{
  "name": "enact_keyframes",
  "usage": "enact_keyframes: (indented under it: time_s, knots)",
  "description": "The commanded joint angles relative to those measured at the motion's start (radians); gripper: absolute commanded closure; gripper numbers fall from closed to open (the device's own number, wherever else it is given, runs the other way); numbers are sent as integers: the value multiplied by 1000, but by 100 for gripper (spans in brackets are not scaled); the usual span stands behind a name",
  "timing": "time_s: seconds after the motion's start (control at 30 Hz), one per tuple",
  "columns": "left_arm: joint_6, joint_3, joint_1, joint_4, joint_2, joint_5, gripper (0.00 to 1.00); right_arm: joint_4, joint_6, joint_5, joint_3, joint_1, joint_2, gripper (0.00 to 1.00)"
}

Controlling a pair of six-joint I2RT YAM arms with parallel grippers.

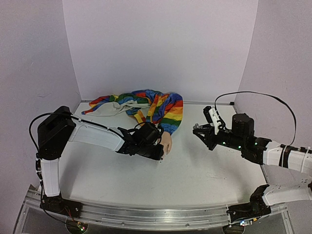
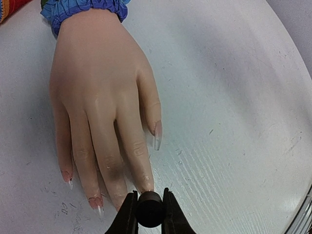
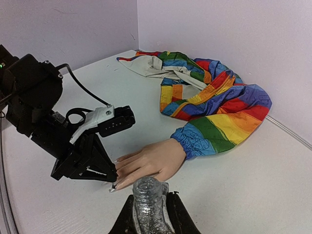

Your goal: Paint the nails

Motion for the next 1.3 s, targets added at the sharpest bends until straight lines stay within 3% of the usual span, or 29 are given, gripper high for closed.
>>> enact_keyframes:
  time_s: [0.0, 1.27]
  knots:
    - [18, 50, 5, 32, 3, -2, 100, 62, -3, -12, 11, -4, -9, 100]
    - [4, 24, 9, 32, -9, 17, 100, 63, -4, -16, 13, -4, -3, 100]
